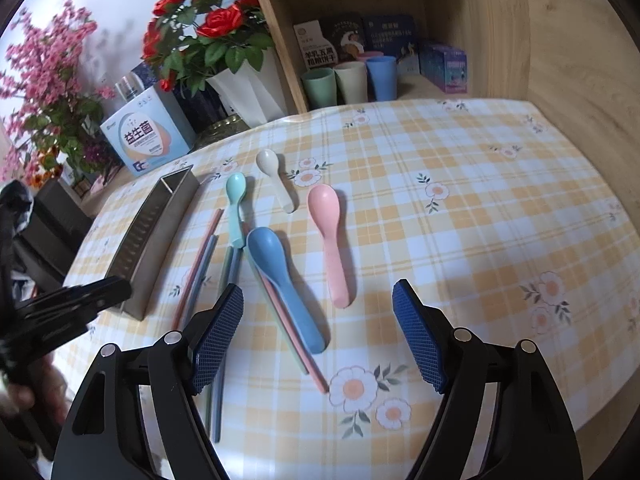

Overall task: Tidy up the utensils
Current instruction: 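Move the left tool to the pink chopstick while the right tool approaches the blue spoon, then close the left tool on the pink chopstick while the right tool grasps the blue spoon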

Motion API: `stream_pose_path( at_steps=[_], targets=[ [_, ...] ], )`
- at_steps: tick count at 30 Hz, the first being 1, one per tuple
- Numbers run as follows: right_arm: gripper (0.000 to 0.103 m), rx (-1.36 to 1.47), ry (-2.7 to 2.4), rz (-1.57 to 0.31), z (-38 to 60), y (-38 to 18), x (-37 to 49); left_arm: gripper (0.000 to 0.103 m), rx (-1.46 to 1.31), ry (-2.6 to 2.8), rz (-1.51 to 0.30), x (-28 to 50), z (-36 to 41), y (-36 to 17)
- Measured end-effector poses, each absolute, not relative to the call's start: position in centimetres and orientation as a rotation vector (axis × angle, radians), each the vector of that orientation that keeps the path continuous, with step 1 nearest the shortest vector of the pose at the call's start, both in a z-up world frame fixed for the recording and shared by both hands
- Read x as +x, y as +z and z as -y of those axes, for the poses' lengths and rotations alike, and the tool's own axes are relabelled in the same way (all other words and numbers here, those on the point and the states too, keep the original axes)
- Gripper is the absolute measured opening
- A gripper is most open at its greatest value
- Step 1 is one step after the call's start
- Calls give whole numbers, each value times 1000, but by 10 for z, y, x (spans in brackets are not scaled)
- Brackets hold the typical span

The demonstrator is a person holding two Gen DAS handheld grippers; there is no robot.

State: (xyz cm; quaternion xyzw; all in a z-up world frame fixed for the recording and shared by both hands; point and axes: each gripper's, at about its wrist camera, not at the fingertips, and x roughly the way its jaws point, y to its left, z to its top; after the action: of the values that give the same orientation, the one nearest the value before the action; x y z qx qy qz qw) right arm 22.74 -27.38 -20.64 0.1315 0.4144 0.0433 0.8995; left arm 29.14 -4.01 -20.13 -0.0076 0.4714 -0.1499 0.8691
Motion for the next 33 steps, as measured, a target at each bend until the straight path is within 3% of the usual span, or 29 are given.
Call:
stream_pose_path(
  at_steps=[8,18,30,33],
  targets=[
    [61,305,114,-896,280,-220,255,13,31,-272,-1128,349,50,-244],
    [60,321,108,-908,289,-224,271,12,76,-248,-1206,378,57,-269],
    [60,336,132,-924,287,-230,266,6,59,-203,-1215,358,57,-269],
    [54,313,158,-932,280,-232,265,6,49,-209,-1237,339,55,-269]
  ],
)
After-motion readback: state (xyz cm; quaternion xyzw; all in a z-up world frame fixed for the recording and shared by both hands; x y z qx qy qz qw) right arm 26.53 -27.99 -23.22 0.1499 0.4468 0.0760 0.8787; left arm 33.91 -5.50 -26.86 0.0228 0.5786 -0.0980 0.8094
